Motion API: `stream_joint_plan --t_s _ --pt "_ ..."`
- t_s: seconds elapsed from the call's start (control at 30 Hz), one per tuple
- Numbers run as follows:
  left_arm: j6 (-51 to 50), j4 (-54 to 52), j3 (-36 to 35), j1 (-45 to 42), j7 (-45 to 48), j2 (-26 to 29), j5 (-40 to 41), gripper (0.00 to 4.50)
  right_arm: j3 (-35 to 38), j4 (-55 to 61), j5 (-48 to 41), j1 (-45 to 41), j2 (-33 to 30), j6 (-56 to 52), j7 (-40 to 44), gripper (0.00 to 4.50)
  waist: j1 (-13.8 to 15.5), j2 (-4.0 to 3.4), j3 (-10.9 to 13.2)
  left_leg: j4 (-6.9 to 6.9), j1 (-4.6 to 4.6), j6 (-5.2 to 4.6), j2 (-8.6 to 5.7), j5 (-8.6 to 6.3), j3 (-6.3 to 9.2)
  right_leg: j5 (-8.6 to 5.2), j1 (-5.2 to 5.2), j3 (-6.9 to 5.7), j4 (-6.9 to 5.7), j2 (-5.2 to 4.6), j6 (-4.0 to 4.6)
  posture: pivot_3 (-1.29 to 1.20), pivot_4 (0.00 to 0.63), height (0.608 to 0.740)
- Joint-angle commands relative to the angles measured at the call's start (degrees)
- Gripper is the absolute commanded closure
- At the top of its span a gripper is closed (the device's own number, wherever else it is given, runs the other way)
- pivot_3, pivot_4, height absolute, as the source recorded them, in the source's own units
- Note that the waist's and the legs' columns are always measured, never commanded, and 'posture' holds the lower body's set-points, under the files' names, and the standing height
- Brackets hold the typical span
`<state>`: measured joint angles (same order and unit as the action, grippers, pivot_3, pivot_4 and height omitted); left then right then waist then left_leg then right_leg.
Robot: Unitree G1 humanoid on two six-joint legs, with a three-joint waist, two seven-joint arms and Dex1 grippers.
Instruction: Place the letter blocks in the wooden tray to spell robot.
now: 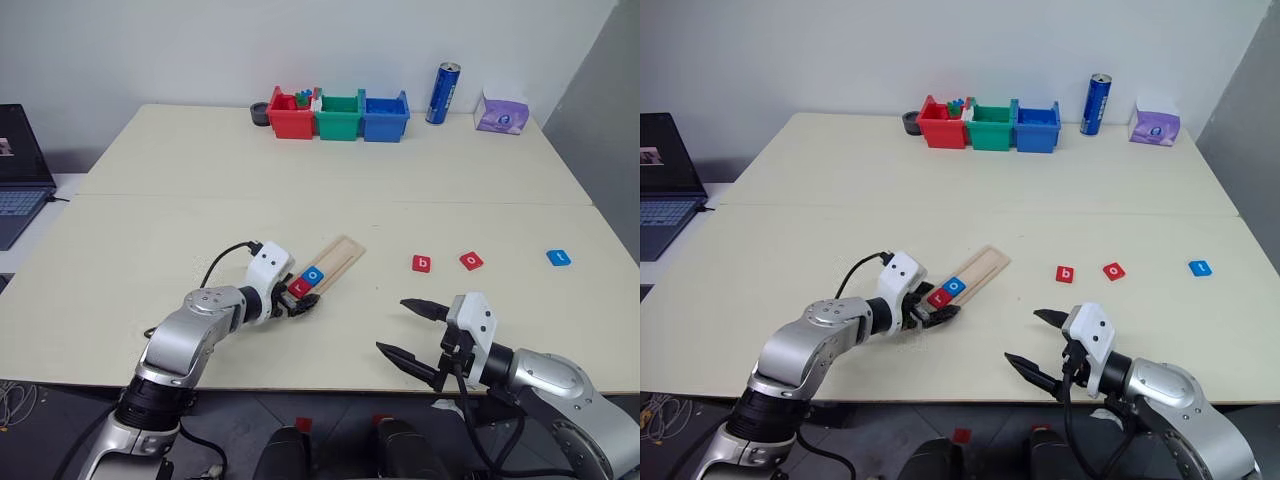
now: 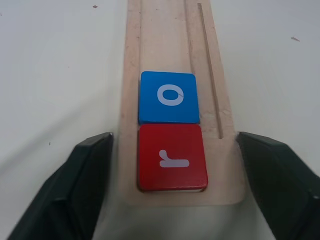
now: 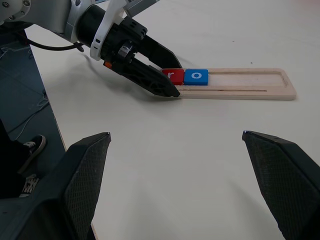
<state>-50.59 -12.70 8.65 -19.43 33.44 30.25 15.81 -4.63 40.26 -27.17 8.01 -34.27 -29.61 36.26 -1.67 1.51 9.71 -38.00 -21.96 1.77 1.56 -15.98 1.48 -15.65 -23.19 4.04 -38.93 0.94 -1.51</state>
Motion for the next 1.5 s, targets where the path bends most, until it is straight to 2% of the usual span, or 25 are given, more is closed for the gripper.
stream_joint_plan --t_s 0.03,0.23,0.47,0.6,0.77,0.93,1.1,1.5 --pt "-0.83 0.88 2.03 0.68 1.74 0.69 -0.13 1.13 0.25 3.07 -0.98 0.23 -0.17 0.37 0.43 0.0 0.0 0.0 0.0 0.0 0.0 0.0 0.0 0.0 0.0 0.0 0.0 0.0 0.0 0.0 0.0 0.0 0.15 0.74" --pt "1.96 2.31 1.44 0.54 3.63 2.22 -1.04 1.13 0.52 3.03 -1.03 0.24 -0.27 0.48 0.51 0.0 -0.03 0.0 0.0 0.0 0.01 0.0 0.01 0.0 0.0 0.0 0.0 0.0 0.0 0.0 0.0 0.0 0.15 0.74" --pt "21.97 7.81 7.3 -1.97 20.88 7.57 -3.39 1.13 1.01 3.22 -0.79 0.31 -1.17 0.76 1.17 0.0 -0.02 0.0 0.0 0.02 -0.01 0.0 0.0 0.0 -0.06 -0.01 -0.01 -0.02 0.02 0.01 0.02 0.0 0.15 0.74" --pt "33.68 14.97 9.84 -6.25 29.67 6.38 -4.63 1.13 4.81 2.43 0.16 3.44 -3.54 1.79 1.96 0.0 0.3 0.02 0.02 0.0 -0.09 0.0 -0.03 0.0 -0.13 -0.02 -0.02 -0.08 0.07 -0.01 0.04 0.0 0.15 0.74" --pt "41.68 24.34 12.99 -12.5 37.53 1.19 -5.63 1.13 12.88 2.19 1.35 10.32 -7.33 3.73 4.05 0.0 0.48 0.07 0.05 -0.08 -0.22 -0.01 -0.13 0.0 -0.17 -0.02 -0.03 -0.16 0.08 0.0 0.04 0.0 0.15 0.74" --pt "45.31 30.76 14.78 -16.29 42.15 -2.59 -7.35 1.13 19.14 3.67 -0.59 15.27 -8.85 3.38 6.13 0.0 -0.16 0.12 0.07 -0.06 -0.21 -0.01 -0.2 -0.01 -0.16 -0.02 -0.04 -0.16 0.06 0.16 0.04 0.0 0.15 0.74" --pt "47.65 34.9 15.81 -18.49 43.22 -4.51 -10.38 1.13 21.63 4.07 -0.86 16.88 -8.63 2.8 6.33 0.0 -0.17 0.12 0.08 -0.07 -0.12 -0.01 -0.12 -0.01 -0.16 -0.01 -0.04 -0.11 -0.01 0.32 0.05 0.0 0.15 0.74" --pt "46.52 35.71 16.46 -19.21 42.07 -6.28 -14.73 1.13 20.64 4.46 0.17 17.72 -7.99 2.67 5.45 0.0 0.0 0.12 0.06 -0.1 -0.11 -0.01 -0.14 0.0 -0.15 -0.01 0.01 -0.1 -0.02 0.31 0.05 0.0 0.15 0.74"
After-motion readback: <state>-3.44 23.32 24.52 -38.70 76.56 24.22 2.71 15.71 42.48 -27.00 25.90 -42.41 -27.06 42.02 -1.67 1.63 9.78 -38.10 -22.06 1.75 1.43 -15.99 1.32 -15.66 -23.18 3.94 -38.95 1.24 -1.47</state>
